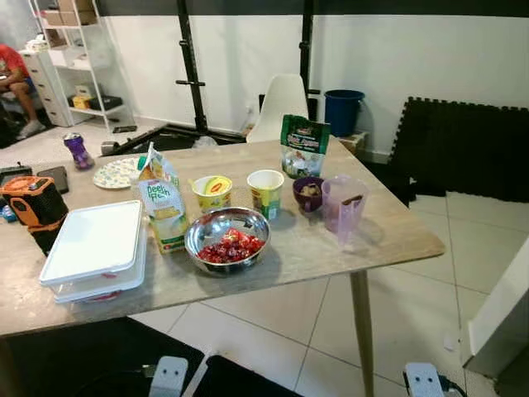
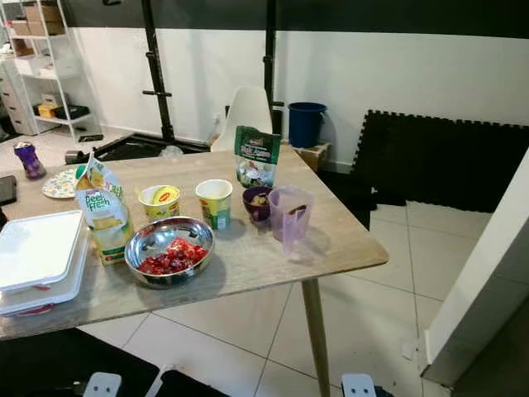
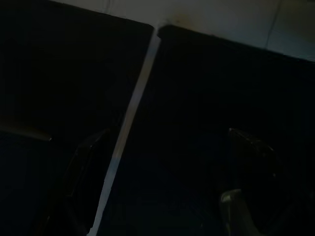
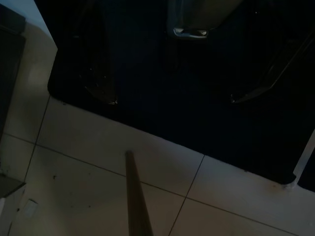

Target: Restocking fridge

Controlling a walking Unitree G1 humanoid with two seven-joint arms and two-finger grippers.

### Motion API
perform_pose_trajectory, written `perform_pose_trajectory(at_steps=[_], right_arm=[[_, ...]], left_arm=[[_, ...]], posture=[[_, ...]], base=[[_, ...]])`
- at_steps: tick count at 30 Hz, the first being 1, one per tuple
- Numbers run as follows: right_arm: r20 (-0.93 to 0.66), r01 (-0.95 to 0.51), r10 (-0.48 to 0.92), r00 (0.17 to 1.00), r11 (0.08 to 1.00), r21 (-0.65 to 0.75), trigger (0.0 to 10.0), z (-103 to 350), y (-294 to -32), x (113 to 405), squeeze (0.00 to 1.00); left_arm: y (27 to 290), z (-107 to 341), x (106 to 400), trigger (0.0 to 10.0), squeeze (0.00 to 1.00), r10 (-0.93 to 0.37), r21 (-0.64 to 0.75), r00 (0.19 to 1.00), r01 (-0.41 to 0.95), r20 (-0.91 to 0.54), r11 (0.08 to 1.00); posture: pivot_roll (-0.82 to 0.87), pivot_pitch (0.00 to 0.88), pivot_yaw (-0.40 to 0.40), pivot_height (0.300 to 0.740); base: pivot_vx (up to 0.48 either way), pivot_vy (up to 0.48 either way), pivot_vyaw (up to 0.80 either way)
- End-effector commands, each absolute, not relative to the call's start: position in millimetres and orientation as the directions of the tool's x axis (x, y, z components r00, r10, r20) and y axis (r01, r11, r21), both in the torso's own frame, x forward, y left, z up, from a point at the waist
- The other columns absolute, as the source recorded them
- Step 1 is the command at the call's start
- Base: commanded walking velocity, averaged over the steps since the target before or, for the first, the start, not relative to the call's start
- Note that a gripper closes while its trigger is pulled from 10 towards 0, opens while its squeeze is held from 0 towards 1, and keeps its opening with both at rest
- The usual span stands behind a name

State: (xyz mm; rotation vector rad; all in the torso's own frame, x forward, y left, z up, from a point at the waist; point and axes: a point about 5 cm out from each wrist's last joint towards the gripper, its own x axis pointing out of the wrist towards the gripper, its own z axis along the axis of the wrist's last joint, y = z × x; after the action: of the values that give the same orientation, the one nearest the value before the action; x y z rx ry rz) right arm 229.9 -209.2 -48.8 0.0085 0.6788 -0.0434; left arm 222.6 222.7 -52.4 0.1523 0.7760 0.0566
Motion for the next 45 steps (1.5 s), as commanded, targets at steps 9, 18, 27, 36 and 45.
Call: perform_pose_trajectory(at_steps=[9, 18, 27, 36, 45], right_arm=[[-0.617, -0.012, 0.011, 0.787, 1.000, 0.003, 10.0, -42, -199, 243, 0.00], [-0.629, 0.049, -0.036, 0.777, 0.999, 0.004, 10.0, -45, -215, 235, 0.00], [-0.630, 0.086, -0.087, 0.772, 0.996, -0.032, 10.0, -44, -226, 232, 0.00], [-0.604, 0.059, -0.056, 0.795, 0.998, -0.014, 10.0, -39, -223, 240, 0.00], [-0.630, -0.044, 0.018, 0.776, 0.999, -0.026, 10.0, -43, -211, 238, 0.00]], left_arm=[[247, -48, 219, 10.0, 0.00, 0.190, 0.149, 0.709, -0.120, -0.679, 0.982], [241, -48, 224, 10.0, 0.00, 0.178, 0.156, 0.705, -0.097, -0.687, 0.983], [236, -43, 235, 10.0, 0.00, 0.168, 0.124, 0.710, -0.114, -0.684, 0.986], [231, -49, 227, 10.0, 0.00, 0.172, 0.119, 0.698, -0.124, -0.695, 0.985], [224, -54, 220, 10.0, 0.00, 0.179, 0.088, 0.699, -0.164, -0.692, 0.983]], posture=[[0.00, 0.112, -0.029, 0.740], [0.00, 0.023, 0.043, 0.740], [-0.03, 0.024, 0.046, 0.740], [-0.03, 0.043, 0.019, 0.740], [0.01, 0.068, -0.040, 0.740]], base=[[0.000, 0.000, 0.00], [0.000, 0.000, 0.00], [0.000, 0.000, 0.00], [0.000, 0.000, 0.00], [0.000, 0.000, 0.00]])
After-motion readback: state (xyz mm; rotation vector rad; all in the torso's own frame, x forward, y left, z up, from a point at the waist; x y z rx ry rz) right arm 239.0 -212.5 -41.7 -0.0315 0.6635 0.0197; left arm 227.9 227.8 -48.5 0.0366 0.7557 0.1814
